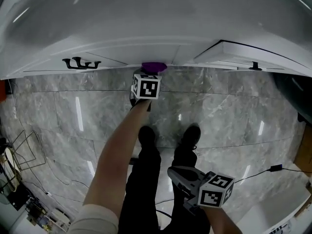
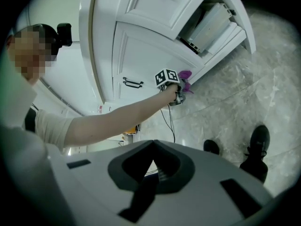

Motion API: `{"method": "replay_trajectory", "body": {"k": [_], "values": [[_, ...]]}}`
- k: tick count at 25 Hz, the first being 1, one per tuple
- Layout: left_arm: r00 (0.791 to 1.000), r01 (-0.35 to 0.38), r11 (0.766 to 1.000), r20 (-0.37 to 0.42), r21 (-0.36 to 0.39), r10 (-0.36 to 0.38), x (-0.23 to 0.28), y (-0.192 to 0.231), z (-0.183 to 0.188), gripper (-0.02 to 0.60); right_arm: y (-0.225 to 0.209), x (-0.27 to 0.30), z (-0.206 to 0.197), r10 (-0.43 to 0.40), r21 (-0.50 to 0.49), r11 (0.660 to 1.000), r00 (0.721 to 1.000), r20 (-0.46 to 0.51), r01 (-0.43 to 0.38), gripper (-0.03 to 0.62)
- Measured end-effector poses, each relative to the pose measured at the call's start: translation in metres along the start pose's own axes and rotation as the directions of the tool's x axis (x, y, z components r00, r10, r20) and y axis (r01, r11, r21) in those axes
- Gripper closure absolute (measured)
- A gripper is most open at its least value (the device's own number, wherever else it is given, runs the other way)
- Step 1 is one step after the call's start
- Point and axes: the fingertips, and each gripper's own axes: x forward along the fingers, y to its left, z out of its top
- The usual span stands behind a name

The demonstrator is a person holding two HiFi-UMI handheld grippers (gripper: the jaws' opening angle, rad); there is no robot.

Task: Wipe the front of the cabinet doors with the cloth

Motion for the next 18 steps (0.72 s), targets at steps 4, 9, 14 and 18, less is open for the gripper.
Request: {"method": "replay_trajectory", "body": {"k": [4,9,14,18], "values": [[0.997,0.068,0.997,0.033,-0.028,-0.067,-0.057,-0.022,0.016,0.476,0.014,-0.011,-0.002,0.001,-0.003,1.0,1.0,0.007,-0.001,0.585],[0.947,0.228,0.968,0.255,-0.107,-0.195,-0.206,-0.078,0.092,0.476,0.039,-0.028,-0.002,0.009,0.001,1.0,1.0,0.006,-0.009,0.585],[0.88,0.195,0.98,0.447,-0.034,-0.16,-0.301,-0.1,0.182,0.476,0.061,-0.04,0.002,0.017,0.005,1.0,1.0,0.005,-0.017,0.585],[0.884,0.203,0.974,0.447,-0.098,-0.139,-0.292,-0.103,0.195,0.476,0.067,-0.047,0.005,0.017,-0.011,1.0,1.0,-0.011,-0.017,0.585]]}}
